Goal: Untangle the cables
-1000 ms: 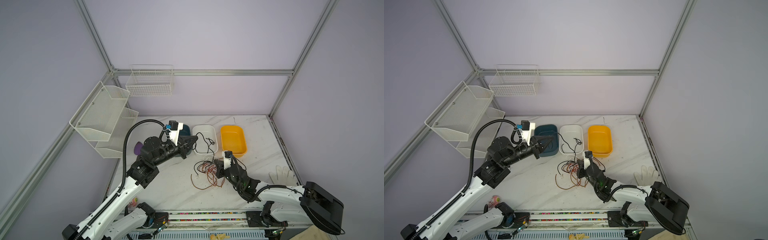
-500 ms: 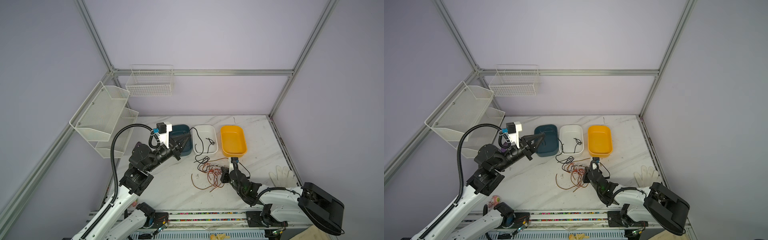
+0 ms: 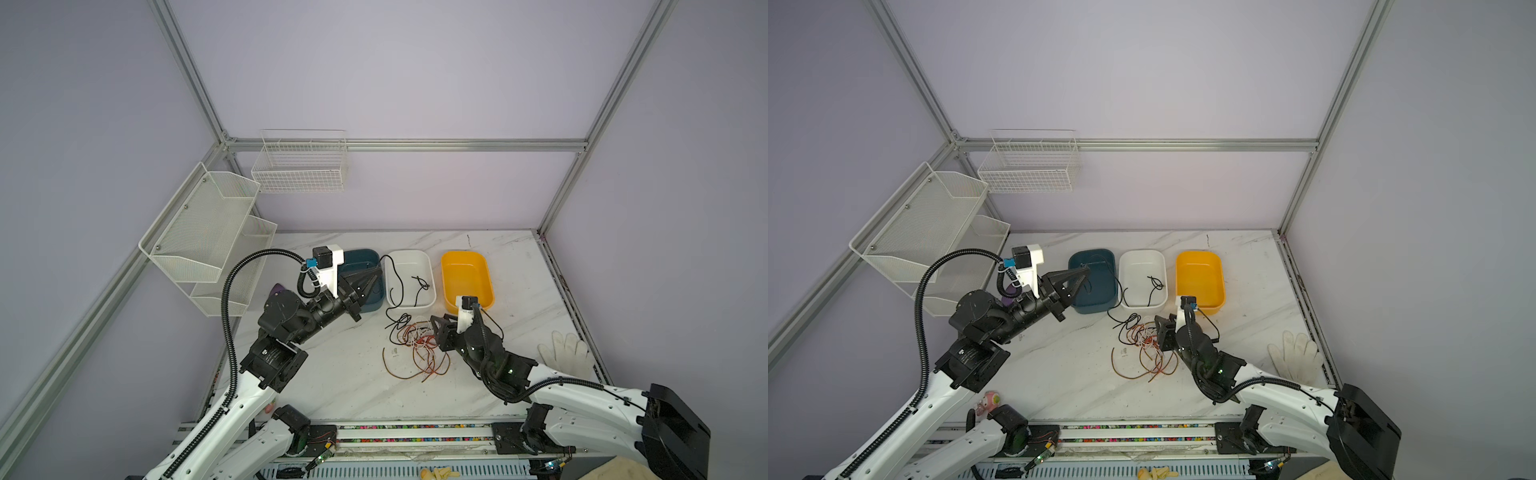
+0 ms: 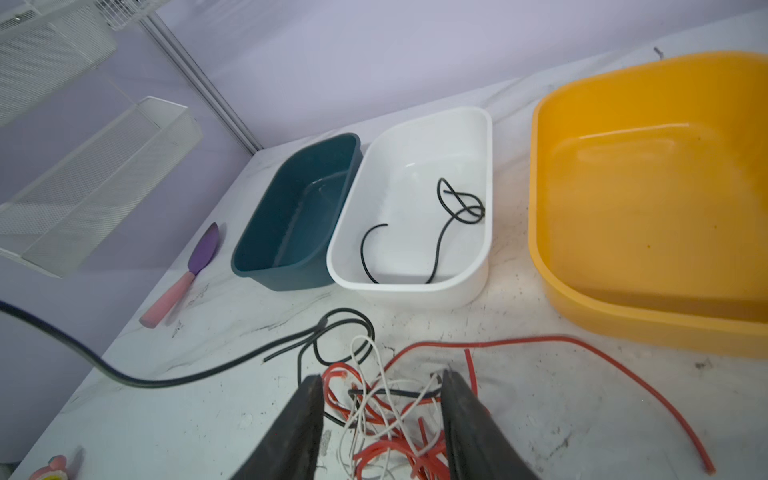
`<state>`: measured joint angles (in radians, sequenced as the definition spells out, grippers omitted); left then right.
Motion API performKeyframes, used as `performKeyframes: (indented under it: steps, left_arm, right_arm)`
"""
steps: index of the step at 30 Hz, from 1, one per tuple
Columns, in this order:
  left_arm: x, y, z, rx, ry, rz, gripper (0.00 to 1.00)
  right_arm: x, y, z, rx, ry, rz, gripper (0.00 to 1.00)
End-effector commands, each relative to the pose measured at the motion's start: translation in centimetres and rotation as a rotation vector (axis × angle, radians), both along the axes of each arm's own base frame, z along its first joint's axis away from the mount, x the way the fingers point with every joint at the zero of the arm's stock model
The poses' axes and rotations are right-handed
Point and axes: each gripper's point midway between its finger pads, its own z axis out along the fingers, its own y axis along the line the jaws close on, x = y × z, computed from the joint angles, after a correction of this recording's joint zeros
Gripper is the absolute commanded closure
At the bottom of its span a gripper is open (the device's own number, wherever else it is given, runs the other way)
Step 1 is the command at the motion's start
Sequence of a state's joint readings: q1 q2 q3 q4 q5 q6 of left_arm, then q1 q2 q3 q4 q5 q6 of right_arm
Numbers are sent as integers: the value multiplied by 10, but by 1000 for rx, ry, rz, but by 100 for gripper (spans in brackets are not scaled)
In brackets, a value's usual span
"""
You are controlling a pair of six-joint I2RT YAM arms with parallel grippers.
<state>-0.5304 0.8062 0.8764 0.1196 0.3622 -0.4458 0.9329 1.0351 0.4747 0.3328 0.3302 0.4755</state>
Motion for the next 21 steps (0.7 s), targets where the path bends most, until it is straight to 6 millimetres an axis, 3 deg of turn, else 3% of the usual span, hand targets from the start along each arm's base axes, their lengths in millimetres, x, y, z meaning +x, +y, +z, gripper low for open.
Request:
performKeyframes:
  steps: [1,12,21]
  left_arm:
    - [-3,-1,4,-21,-27,-23,100]
    - [-3,-6,1,-16,-21,-51,100]
    - [0,-9,-3,-9,-10,-56,100]
  right_arm:
    - [-6,11,15,-36,-21,73,48]
    - [-10,73,78,121,-151,304,43]
    - [-19,86,108,237,-256,381,42]
